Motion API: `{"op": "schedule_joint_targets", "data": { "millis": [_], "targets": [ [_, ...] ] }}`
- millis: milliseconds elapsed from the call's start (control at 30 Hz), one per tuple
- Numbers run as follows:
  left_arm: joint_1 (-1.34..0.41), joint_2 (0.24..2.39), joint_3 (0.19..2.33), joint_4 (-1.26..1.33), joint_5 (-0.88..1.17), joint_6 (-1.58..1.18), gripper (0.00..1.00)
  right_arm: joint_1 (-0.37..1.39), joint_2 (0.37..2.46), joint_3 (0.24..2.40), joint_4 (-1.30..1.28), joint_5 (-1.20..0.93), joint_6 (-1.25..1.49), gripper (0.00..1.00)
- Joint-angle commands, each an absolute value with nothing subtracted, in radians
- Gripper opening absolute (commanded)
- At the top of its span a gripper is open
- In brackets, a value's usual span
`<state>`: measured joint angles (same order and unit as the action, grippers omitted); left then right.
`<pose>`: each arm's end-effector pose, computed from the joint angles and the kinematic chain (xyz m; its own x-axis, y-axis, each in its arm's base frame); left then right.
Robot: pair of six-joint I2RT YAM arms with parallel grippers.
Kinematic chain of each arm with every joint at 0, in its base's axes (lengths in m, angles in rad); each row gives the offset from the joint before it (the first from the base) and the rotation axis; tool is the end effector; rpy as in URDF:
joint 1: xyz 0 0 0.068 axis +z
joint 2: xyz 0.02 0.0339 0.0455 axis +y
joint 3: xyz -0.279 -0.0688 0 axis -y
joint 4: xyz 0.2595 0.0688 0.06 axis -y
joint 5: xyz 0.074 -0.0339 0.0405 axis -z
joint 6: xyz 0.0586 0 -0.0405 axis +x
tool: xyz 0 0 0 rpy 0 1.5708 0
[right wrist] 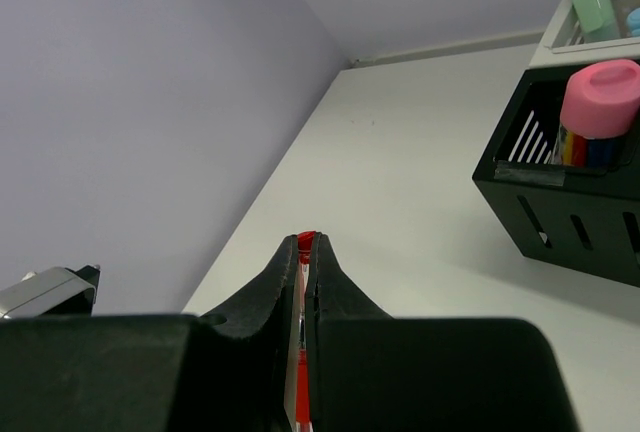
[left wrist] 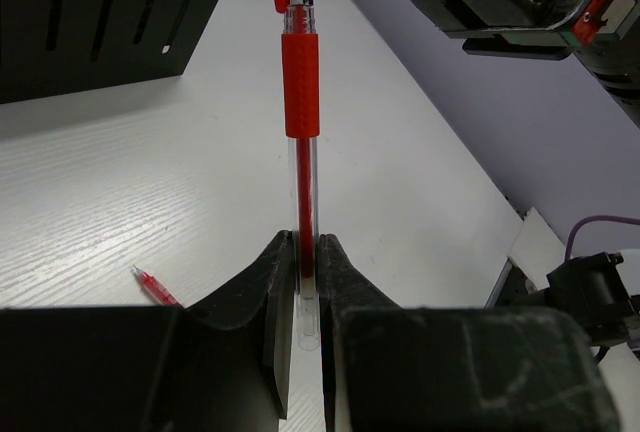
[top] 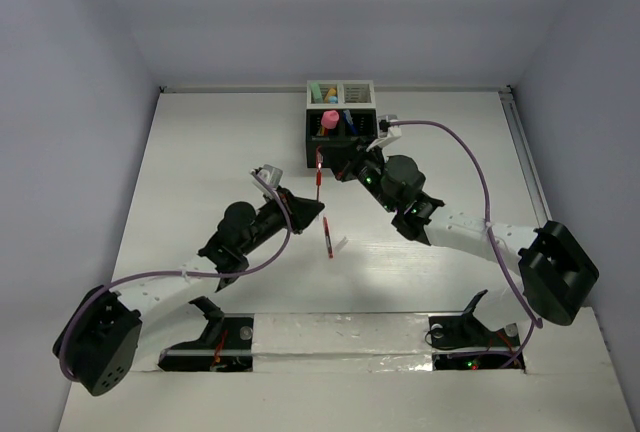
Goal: Sort the stationery into containers
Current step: Close the pen cap on the pen.
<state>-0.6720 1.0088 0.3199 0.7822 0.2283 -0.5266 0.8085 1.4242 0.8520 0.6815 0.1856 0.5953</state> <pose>0.1798 -0.1600 0.2432 -0.3304 -0.3627 -0.8714 0.7133 0.5086 -0.4822 0.2569 0.2534 0.3138 -0.2652 0.5203 -0.8118 -0.5259 0.6276 0.5741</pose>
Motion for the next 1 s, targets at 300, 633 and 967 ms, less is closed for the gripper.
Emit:
{"op": "schedule_joint_targets", "data": {
  "millis": [300,633,967],
  "targets": [
    [-0.666,0.98,0.319,0.835,0.207,-0.529,0.0,0.845,1.422,0.818,0.799,0.184,0.539,0.0],
    [-0.666,0.954,0.311,0.847,0.193,-0.54,0.0,0.865,1.384,0.727,0.835,0.198,0.532,0.0],
    [-0.666,0.905,0.37,0.789,0.189,-0.543,0.0,0.885,1.342,0.643,0.749,0.037,0.587,0.0]
  ]
}}
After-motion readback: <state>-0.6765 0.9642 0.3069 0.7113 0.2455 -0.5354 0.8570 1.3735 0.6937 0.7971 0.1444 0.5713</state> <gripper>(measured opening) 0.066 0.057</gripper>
